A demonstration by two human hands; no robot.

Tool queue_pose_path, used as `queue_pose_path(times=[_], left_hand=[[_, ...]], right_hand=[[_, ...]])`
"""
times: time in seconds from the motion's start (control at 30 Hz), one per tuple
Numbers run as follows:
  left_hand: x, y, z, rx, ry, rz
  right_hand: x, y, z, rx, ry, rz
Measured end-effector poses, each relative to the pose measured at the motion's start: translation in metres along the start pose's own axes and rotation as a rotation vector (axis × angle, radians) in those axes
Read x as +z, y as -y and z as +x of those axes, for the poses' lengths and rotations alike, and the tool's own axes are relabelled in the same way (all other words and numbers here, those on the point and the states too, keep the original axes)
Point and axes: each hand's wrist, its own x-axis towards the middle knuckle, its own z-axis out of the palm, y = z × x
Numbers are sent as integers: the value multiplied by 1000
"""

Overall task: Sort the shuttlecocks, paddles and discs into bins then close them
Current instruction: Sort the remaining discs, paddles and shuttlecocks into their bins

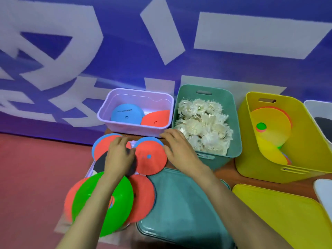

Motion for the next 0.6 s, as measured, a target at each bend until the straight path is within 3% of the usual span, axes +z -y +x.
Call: queue_pose_path(times=[0.1, 0.27, 0.33, 0.47, 0.6], left_hand=[[-14, 52, -6, -119, 95, 58], [-26, 111, -24, -231, 230, 69], [-27, 126, -31, -260, 280, 61], [-25, 142, -43, -270, 340, 81], [-24, 144, -46, -280, 312, 116]], right_hand=[[39, 28, 9, 88, 109, -155], [81, 53, 17, 164, 30, -334], [94, 57, 16, 165, 108, -240], [128, 63, 4, 307, 453, 65], [150, 69, -12, 397, 562, 156]])
